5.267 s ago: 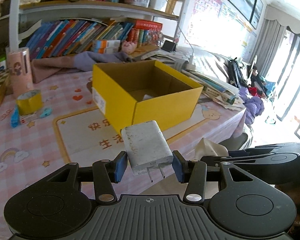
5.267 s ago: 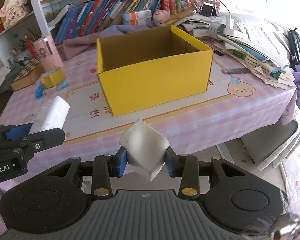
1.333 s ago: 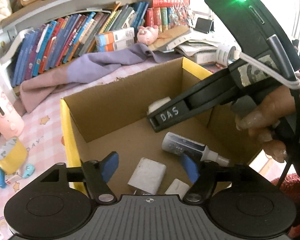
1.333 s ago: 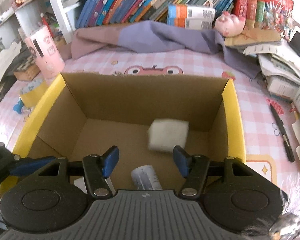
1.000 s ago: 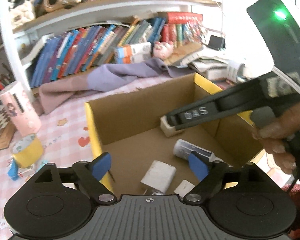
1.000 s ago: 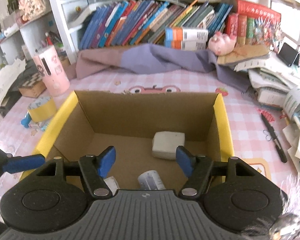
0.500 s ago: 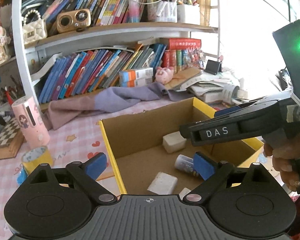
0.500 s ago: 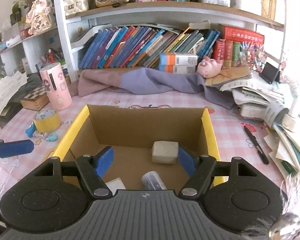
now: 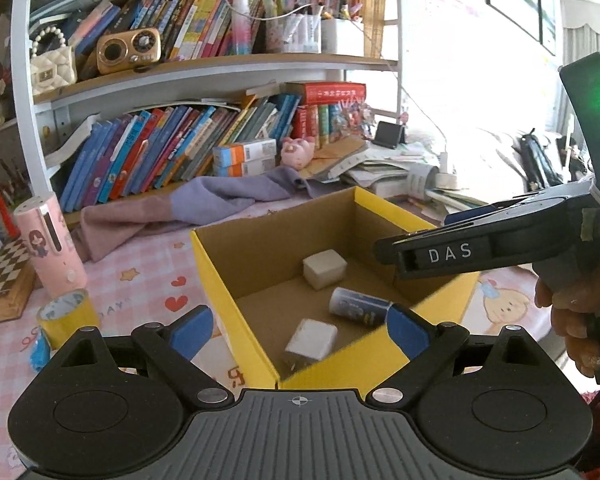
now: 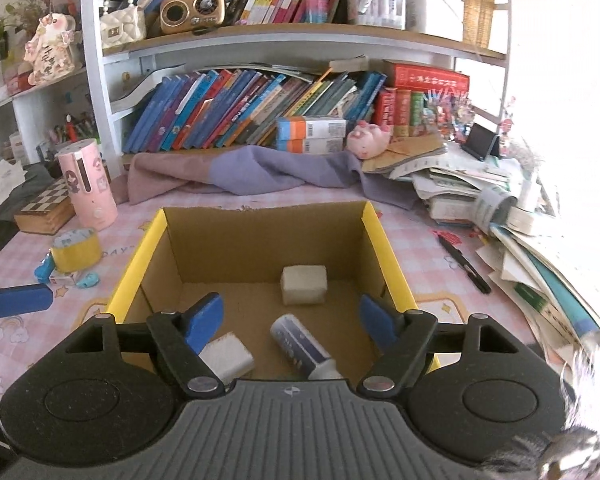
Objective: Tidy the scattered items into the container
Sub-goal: 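Withdraw both open grippers up out of the yellow box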
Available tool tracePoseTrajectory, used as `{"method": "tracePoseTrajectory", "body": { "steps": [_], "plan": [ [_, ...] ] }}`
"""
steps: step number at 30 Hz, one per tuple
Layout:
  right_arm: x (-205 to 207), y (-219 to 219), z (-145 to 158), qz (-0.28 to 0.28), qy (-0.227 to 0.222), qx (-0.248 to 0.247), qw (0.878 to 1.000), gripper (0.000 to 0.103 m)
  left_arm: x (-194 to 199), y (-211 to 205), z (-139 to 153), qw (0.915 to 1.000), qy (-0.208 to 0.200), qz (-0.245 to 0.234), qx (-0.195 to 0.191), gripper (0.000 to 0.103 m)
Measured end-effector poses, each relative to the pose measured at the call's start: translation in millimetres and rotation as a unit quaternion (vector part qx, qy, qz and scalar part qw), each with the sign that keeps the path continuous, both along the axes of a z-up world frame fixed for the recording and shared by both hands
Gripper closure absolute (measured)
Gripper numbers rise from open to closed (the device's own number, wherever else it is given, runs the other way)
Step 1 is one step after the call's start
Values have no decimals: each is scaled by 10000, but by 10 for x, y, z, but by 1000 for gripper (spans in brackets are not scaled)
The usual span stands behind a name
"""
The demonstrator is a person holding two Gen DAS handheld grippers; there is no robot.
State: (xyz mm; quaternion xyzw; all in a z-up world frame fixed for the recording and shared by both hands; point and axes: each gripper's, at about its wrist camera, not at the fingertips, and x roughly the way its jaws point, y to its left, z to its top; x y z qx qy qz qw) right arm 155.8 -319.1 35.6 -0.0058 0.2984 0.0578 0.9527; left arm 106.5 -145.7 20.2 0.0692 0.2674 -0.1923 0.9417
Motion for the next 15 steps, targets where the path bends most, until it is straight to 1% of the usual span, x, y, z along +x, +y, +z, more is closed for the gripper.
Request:
{"method": "tracePoseTrajectory", "body": {
  "steps": [7, 15],
  "plan": [
    [-364, 167, 22, -319, -45, 29, 9995, 26, -272, 238, 23, 9999, 26, -97, -40, 7],
    [-754, 473, -17, -398, 13, -3, 9992, 25, -546, 523, 12, 9997, 126, -179, -53, 7]
  ]
}}
